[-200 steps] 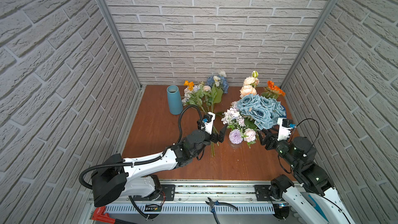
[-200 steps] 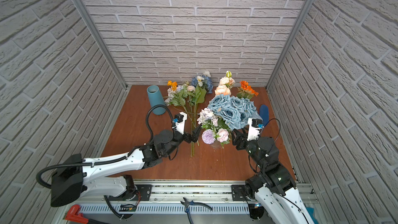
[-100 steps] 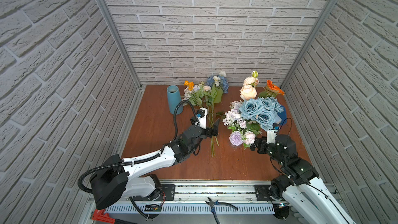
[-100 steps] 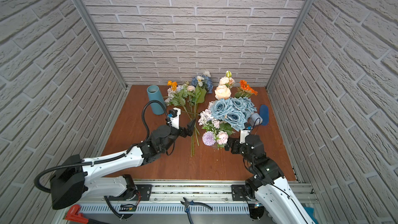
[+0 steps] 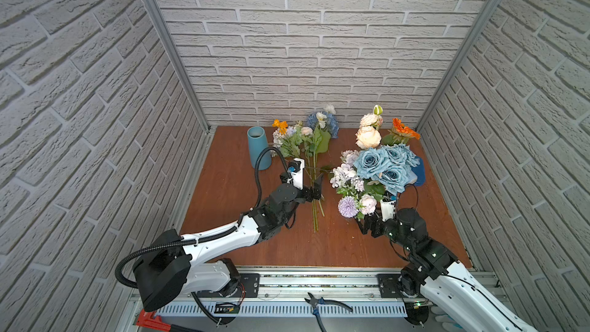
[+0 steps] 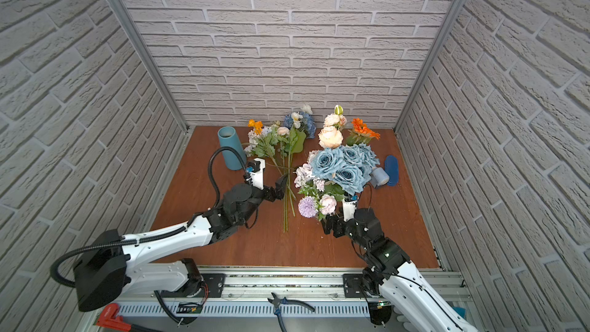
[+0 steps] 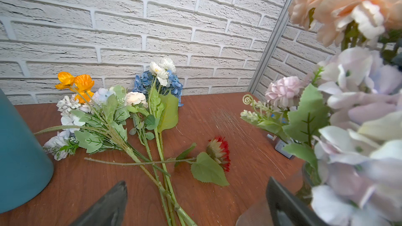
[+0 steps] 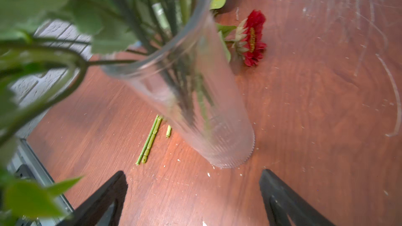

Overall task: Arrange flowers in a vase
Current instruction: Pick up the vase from the center of the table.

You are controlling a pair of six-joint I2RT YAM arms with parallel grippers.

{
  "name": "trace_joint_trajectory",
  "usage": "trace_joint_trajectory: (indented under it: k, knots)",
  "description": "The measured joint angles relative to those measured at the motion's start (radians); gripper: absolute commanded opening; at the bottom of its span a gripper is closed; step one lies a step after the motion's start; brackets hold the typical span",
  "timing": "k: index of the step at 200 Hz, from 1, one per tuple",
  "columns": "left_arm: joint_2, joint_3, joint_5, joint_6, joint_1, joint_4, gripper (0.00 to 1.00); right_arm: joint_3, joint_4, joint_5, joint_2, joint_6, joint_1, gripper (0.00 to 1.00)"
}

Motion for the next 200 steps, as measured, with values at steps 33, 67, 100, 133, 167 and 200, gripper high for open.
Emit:
trace_joint_trajectory:
  k: [33, 67, 100, 133, 167, 200]
  knots:
    - [0.000, -0.006, 0.000, 0.000, 0.006, -0.001, 0.98, -0.060, 0.110, 0.047, 0.026, -0.062, 0.052, 0.96]
    - [0.000, -0.014, 0.004, -0.008, 0.010, -0.001, 0.98, -0.087, 0.229, 0.104, 0.101, -0.136, 0.076, 0.97]
    - [0.000, -0.014, 0.019, -0.026, 0.013, 0.000, 0.98, -0.091, 0.415, 0.154, 0.238, -0.195, 0.080, 0.99]
    - [0.000, -0.014, 0.035, -0.035, 0.013, -0.001, 0.98, -0.093, 0.591, 0.208, 0.371, -0.233, 0.080, 0.99]
    - [0.000, -0.027, 0.046, -0.047, 0.015, -0.002, 0.98, -0.093, 0.729, 0.255, 0.476, -0.259, 0.080, 0.99]
    - [0.000, -0.037, 0.066, -0.053, 0.024, -0.009, 0.98, -0.092, 0.820, 0.265, 0.554, -0.261, 0.080, 0.99]
